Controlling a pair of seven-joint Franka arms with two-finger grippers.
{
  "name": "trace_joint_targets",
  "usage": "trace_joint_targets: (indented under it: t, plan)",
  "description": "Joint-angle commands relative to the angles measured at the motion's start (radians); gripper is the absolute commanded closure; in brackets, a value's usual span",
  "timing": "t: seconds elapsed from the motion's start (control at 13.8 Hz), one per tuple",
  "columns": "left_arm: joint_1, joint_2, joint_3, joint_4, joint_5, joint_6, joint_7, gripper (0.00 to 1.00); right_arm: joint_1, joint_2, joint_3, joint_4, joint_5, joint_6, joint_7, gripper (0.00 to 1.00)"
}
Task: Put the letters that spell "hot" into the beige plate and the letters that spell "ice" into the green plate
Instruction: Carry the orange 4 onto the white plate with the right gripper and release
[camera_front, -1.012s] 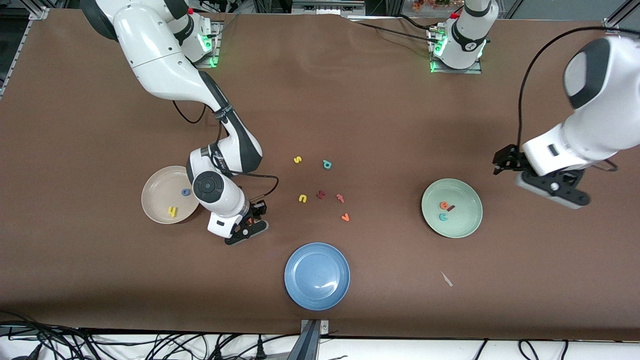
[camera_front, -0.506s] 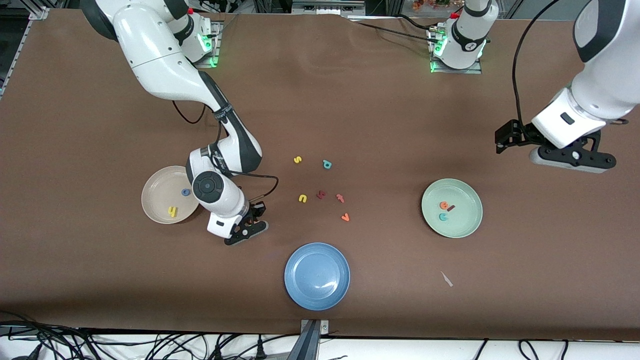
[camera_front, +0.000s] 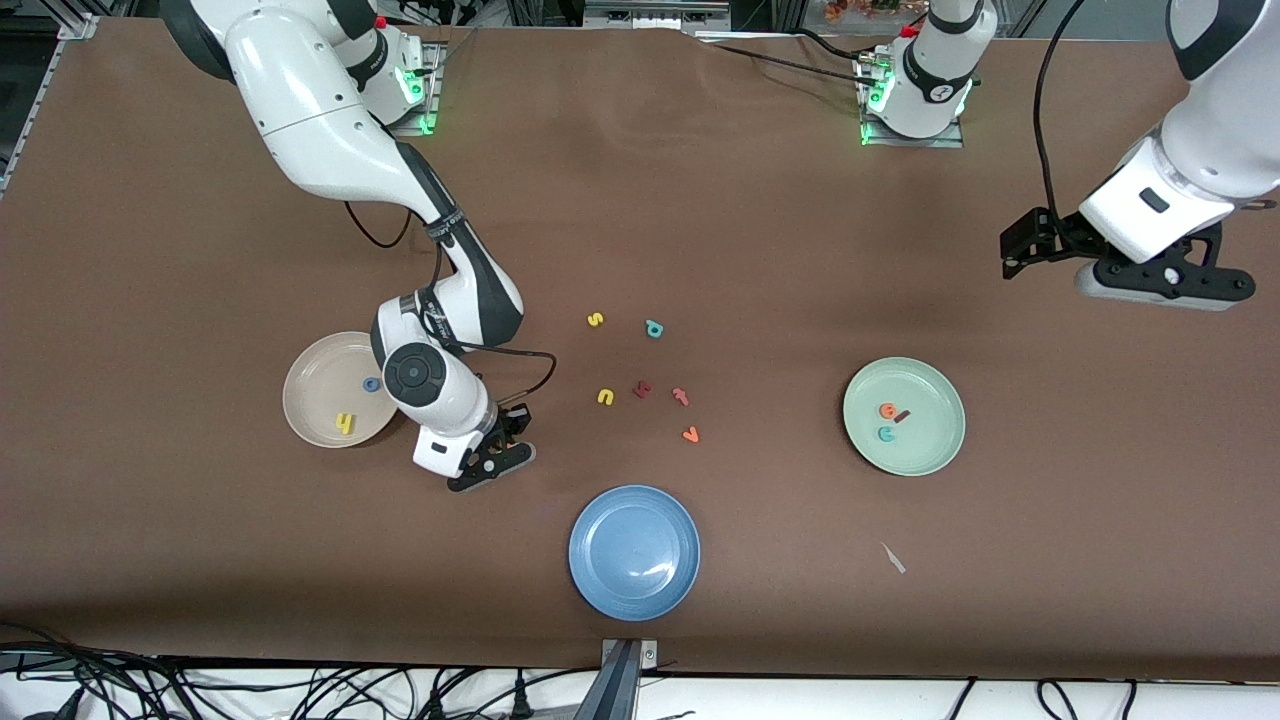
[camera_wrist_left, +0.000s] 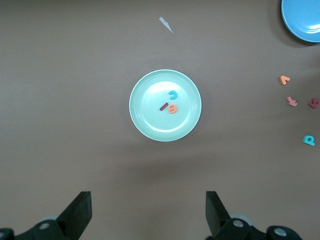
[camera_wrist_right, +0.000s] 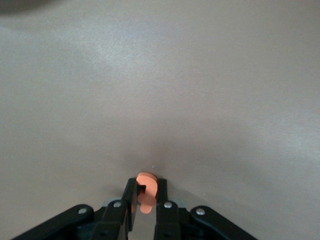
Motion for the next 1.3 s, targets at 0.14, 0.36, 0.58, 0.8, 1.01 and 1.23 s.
trace_joint_targets:
  t: [0.14, 0.36, 0.58, 0.8, 1.01, 1.23]
  plan:
    - [0.054, -0.054, 0.004, -0.055, -0.032, 0.000, -0.001, 0.00, -0.027, -0.047, 0.000, 0.024, 0.003, -0.110, -0.017, 0.90]
    - [0.058, -0.052, 0.001, -0.049, -0.031, -0.029, -0.002, 0.00, -0.032, -0.116, -0.029, -0.029, 0.002, -0.212, -0.016, 0.91]
    - [0.045, -0.025, -0.005, 0.002, -0.029, -0.081, -0.025, 0.00, -0.033, -0.205, -0.070, -0.147, 0.002, -0.204, -0.029, 0.92]
    - [0.044, -0.022, -0.026, 0.005, -0.029, -0.083, -0.054, 0.00, -0.033, -0.280, -0.119, -0.258, 0.002, -0.180, -0.081, 0.92]
    - [0.042, -0.023, -0.034, 0.005, -0.029, -0.092, -0.085, 0.00, -0.035, -0.342, -0.190, -0.410, 0.005, -0.064, -0.201, 0.92]
    - [0.035, -0.020, -0.054, 0.005, -0.028, -0.092, -0.145, 0.00, -0.035, -0.356, -0.227, -0.520, 0.006, 0.070, -0.279, 0.91]
